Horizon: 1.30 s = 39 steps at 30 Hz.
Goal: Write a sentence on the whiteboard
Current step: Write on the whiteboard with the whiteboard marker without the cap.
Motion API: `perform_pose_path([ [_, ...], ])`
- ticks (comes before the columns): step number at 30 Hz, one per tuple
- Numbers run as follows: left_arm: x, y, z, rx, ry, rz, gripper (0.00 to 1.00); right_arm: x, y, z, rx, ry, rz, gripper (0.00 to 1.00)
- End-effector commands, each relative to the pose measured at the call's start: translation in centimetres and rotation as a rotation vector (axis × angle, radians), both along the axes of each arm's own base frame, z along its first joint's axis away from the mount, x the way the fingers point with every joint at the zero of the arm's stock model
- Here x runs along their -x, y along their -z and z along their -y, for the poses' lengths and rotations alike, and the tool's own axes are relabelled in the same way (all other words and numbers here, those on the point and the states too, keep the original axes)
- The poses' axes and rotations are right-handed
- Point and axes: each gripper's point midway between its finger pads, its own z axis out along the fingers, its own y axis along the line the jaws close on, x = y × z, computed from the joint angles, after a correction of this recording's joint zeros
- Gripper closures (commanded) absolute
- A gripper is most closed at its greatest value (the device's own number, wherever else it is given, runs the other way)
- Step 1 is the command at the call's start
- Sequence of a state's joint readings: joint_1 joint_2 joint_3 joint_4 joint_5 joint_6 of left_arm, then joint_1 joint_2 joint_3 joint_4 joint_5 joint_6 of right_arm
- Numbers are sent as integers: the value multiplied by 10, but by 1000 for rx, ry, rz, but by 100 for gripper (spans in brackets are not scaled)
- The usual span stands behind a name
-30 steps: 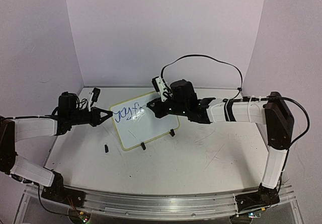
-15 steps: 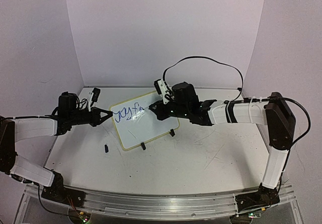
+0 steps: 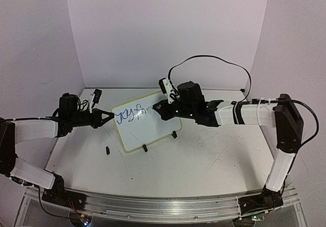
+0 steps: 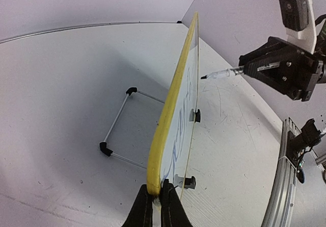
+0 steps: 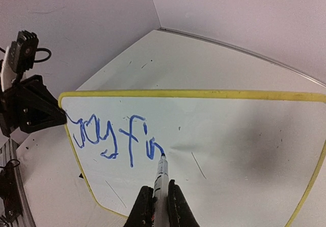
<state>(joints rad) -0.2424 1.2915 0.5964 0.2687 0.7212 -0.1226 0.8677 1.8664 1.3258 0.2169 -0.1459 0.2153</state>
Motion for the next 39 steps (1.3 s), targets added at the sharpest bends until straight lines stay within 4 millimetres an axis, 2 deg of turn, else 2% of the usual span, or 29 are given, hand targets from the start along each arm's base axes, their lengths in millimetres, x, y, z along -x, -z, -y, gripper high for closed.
perform_pose_path([
  [1, -5, -8, 1, -45, 9, 72, 100, -4, -52, 13, -89, 42, 80, 100],
  [8, -5, -9, 1, -44, 10, 76, 100, -16, -34, 10, -70, 51, 52, 100],
  [19, -6, -7, 2, -46, 14, 69, 100, -14, -15, 7, -43, 36, 11, 100],
  [28, -5, -8, 2, -45, 14, 70, 100, -19, -11, 1, -33, 35, 17, 100],
  [39, -5, -8, 2, -47, 15, 72, 100, -18, -18, -5, -43, 8, 28, 100],
])
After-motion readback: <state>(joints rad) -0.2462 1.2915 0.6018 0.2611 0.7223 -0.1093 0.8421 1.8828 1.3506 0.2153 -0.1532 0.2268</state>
